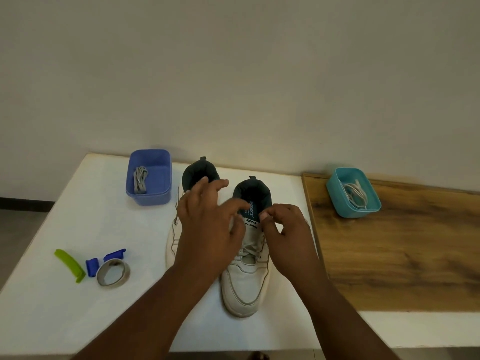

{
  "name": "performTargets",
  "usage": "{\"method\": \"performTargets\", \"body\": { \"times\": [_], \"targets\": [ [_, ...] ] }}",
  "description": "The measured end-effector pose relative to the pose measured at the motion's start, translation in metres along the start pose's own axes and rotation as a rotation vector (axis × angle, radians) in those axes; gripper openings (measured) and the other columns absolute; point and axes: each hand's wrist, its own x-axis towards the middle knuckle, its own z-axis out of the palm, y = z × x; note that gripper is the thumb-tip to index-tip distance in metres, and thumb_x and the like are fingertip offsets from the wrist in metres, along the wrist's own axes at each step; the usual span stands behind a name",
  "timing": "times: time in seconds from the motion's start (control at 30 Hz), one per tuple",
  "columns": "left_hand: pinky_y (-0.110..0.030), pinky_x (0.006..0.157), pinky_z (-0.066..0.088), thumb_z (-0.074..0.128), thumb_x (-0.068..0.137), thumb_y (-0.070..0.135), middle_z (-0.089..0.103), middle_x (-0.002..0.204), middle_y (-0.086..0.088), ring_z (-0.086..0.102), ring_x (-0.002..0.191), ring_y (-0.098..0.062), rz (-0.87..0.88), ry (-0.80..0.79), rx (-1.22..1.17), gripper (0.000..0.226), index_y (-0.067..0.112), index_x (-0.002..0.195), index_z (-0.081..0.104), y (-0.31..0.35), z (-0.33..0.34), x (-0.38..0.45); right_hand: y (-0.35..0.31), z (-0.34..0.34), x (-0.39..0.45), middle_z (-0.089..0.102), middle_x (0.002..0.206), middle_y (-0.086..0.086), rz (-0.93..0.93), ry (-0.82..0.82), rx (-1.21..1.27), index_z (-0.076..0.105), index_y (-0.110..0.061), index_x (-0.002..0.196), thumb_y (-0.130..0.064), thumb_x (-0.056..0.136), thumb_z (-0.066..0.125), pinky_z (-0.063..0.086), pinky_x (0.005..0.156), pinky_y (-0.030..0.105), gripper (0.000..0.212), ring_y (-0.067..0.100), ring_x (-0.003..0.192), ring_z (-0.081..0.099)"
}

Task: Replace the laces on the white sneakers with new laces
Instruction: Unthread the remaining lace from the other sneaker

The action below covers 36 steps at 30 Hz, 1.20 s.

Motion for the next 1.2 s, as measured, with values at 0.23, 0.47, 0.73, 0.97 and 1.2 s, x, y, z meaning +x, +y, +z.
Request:
{"method": "performTargets", "body": {
  "times": [0.23, 0.47, 0.73, 0.97, 1.2],
  "targets": [
    [-0.064, 0.118, 0.0, 0.051, 0.087, 0.065, 0.025, 0.163, 0.003, -0.001, 0.154, -0.031, 0.086, -0.203, 0.259, 0.028, 0.049, 0.097, 0.072, 0.005, 0.021, -0.01, -0.005, -0.007, 0.004, 0.062, 0.107, -0.008, 0.052, -0.011, 0.043, 0.069, -0.022, 0.108, -0.04, 0.106, 0.042, 0.035, 0.076, -0.002, 0.032, -0.003, 0.101, 0.055],
    [-0.063, 0.118, 0.0, 0.054, 0.084, 0.057, 0.041, 0.148, 0.008, 0.008, 0.153, -0.03, 0.083, -0.241, 0.323, 0.025, 0.041, 0.087, 0.073, 0.009, 0.014, -0.008, -0.007, -0.009, 0.003, 0.065, 0.105, -0.008, 0.094, -0.019, 0.11, 0.07, -0.024, 0.101, -0.039, 0.107, 0.041, 0.039, 0.076, 0.007, 0.033, -0.001, 0.1, 0.058],
    [-0.061, 0.119, 0.012, 0.044, 0.087, 0.04, 0.043, 0.149, -0.002, 0.019, 0.15, -0.03, -0.003, 0.002, 0.111, 0.031, 0.039, 0.108, 0.066, 0.007, 0.006, -0.001, -0.008, -0.012, 0.003, 0.065, 0.102, -0.011, 0.097, -0.004, 0.124, 0.07, -0.024, 0.1, -0.041, 0.107, 0.041, 0.039, 0.075, 0.006, 0.035, -0.003, 0.097, 0.058],
    [-0.062, 0.119, 0.009, 0.05, 0.092, 0.051, 0.05, 0.144, 0.004, 0.021, 0.15, -0.03, 0.059, -0.137, 0.244, 0.026, 0.038, 0.092, 0.072, 0.006, 0.022, -0.005, -0.008, -0.012, 0.003, 0.065, 0.103, -0.01, 0.102, -0.009, 0.129, 0.071, -0.024, 0.098, -0.04, 0.107, 0.041, 0.04, 0.077, 0.01, 0.035, -0.001, 0.099, 0.058],
    [-0.063, 0.118, 0.014, 0.051, 0.086, 0.029, 0.039, 0.152, -0.006, 0.018, 0.15, -0.033, -0.032, 0.002, 0.118, 0.037, 0.033, 0.122, 0.059, 0.001, 0.011, -0.002, -0.006, -0.011, 0.003, 0.065, 0.104, -0.012, 0.107, 0.006, 0.13, 0.071, -0.027, 0.097, -0.04, 0.108, 0.039, 0.043, 0.081, 0.014, 0.036, -0.002, 0.1, 0.058]
  ]
}}
